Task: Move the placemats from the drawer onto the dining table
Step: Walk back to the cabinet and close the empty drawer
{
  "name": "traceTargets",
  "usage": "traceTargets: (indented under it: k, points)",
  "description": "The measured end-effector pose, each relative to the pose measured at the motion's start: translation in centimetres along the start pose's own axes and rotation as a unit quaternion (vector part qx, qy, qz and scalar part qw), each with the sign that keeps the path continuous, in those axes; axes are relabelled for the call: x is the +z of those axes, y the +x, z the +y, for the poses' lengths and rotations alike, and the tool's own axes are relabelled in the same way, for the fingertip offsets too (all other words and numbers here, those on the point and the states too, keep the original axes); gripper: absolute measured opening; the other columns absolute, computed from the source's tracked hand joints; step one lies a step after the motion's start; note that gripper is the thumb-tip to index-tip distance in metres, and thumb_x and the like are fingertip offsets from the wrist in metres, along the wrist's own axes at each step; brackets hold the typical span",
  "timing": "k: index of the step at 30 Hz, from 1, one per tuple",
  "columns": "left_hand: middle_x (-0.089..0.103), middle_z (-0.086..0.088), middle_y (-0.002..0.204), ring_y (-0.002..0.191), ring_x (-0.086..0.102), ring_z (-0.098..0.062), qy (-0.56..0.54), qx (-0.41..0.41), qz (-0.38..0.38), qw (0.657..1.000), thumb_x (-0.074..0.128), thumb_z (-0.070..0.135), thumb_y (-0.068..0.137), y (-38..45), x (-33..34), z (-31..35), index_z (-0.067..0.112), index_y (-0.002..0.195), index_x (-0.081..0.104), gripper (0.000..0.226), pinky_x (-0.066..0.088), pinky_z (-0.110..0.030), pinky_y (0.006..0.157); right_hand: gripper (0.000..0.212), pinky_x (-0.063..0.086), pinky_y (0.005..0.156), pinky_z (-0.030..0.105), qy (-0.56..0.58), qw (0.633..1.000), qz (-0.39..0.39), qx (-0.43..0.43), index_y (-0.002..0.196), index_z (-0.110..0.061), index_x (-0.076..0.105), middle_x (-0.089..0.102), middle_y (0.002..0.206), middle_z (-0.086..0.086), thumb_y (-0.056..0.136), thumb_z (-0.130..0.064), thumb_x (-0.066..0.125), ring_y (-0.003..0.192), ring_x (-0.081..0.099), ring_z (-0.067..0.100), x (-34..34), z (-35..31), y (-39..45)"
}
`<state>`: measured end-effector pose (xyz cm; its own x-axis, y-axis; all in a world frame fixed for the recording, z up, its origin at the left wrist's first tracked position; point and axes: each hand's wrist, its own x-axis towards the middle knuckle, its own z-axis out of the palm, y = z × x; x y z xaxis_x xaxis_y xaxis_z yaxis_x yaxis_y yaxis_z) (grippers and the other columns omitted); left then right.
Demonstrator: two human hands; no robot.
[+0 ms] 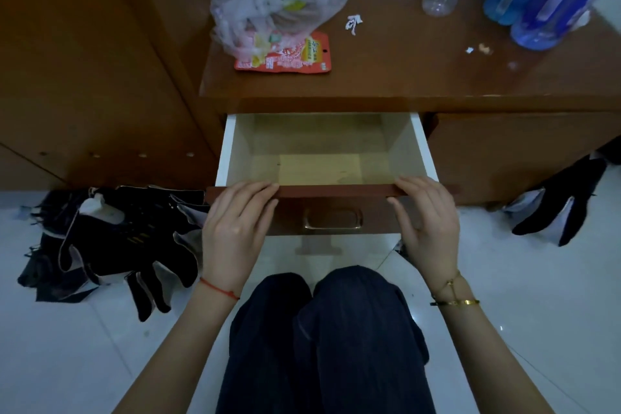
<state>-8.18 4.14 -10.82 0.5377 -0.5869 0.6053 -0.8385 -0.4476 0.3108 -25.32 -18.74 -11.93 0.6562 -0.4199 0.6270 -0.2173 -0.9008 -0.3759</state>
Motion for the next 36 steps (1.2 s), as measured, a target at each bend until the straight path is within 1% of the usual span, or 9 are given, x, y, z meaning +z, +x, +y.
traceTargets:
  k: [4,8,11,14,17,20,26,31,36]
  points:
    - [0.067,-0.004,0.117,0.113,0.059,-0.020,0.006,-0.015,0.015,1.000,0.058,0.019,0.095,2.0,2.4,-1.2,0.010,0.115,0.067,0.024,0.047,-0.036,0.098,0.042,0.030,0.114,0.042,-0.014,1.000,0.008,0.005,0.132,-0.002,0.051,0.051,0.139,0.010,0.094,-0.017,0.060,0.136,0.039,0.023,2.1,1.0,2.3]
    - [0.059,-0.005,0.131,0.129,0.048,-0.018,0.014,-0.035,0.026,0.999,0.056,0.019,0.096,4.2,3.9,-1.8,0.010,0.128,0.058,0.033,0.043,-0.035,0.106,0.055,0.016,0.120,0.043,-0.044,0.999,-0.010,0.015,0.144,-0.003,0.035,0.033,0.152,0.010,0.096,-0.022,0.056,0.146,0.019,0.024,3.5,1.9,4.9]
    - [0.044,-0.005,0.146,0.142,0.030,-0.017,0.036,-0.041,0.007,0.998,0.054,0.020,0.096,6.3,4.5,-2.1,0.012,0.141,0.043,0.046,0.027,-0.033,0.117,0.063,0.009,0.121,0.041,-0.065,0.997,-0.024,0.029,0.148,-0.005,0.026,0.024,0.156,0.009,0.096,-0.028,0.055,0.147,0.011,0.024,4.0,2.4,6.9]
    - [0.029,-0.005,0.155,0.147,0.015,-0.019,0.064,-0.054,-0.024,0.996,0.055,0.022,0.094,8.5,4.7,-2.7,0.014,0.147,0.030,0.059,0.012,-0.036,0.121,0.067,0.007,0.121,0.042,-0.093,0.995,-0.040,0.025,0.149,-0.007,0.021,0.018,0.158,0.008,0.096,-0.032,0.053,0.148,0.005,0.023,4.3,2.8,8.9]
    - [0.026,-0.007,0.156,0.147,0.012,-0.021,0.079,-0.049,-0.048,0.995,0.057,0.025,0.092,10.1,4.9,-3.7,0.014,0.149,0.025,0.066,0.011,-0.041,0.121,0.066,0.008,0.121,0.042,-0.114,0.992,-0.062,0.007,0.149,-0.009,0.022,0.021,0.158,0.007,0.095,-0.031,0.053,0.148,0.007,0.021,4.6,3.2,10.4]
    - [0.035,-0.007,0.151,0.145,0.020,-0.021,0.076,-0.042,-0.052,0.995,0.058,0.030,0.092,11.1,5.1,-4.7,0.013,0.146,0.030,0.063,0.012,-0.040,0.121,0.063,0.010,0.121,0.039,-0.108,0.992,-0.066,0.004,0.147,-0.010,0.027,0.029,0.154,0.007,0.095,-0.028,0.055,0.146,0.014,0.020,4.9,3.6,11.3]
    - [0.048,-0.006,0.140,0.138,0.036,-0.021,0.051,-0.042,0.003,0.998,0.063,0.030,0.089,11.8,6.0,-5.3,0.012,0.137,0.045,0.054,0.018,-0.035,0.120,0.054,0.015,0.120,0.037,-0.107,0.994,-0.031,-0.013,0.139,-0.008,0.040,0.045,0.143,0.009,0.093,-0.027,0.060,0.139,0.032,0.023,5.5,4.3,12.6]
    - [0.050,-0.006,0.139,0.136,0.037,-0.022,0.049,-0.044,0.020,0.998,0.063,0.027,0.089,12.0,6.4,-5.2,0.011,0.136,0.046,0.052,0.020,-0.037,0.119,0.054,0.017,0.120,0.036,-0.124,0.992,-0.027,-0.009,0.139,-0.008,0.042,0.046,0.142,0.008,0.092,-0.027,0.061,0.139,0.033,0.023,5.7,4.1,13.0]
    - [0.045,-0.005,0.145,0.141,0.031,-0.020,0.030,-0.024,-0.006,0.999,0.061,0.026,0.091,11.6,5.1,-5.2,0.011,0.141,0.041,0.056,0.019,-0.037,0.120,0.057,0.016,0.120,0.038,-0.100,0.994,-0.039,-0.008,0.142,-0.009,0.038,0.041,0.148,0.007,0.093,-0.027,0.059,0.142,0.027,0.021,4.7,3.0,12.6]
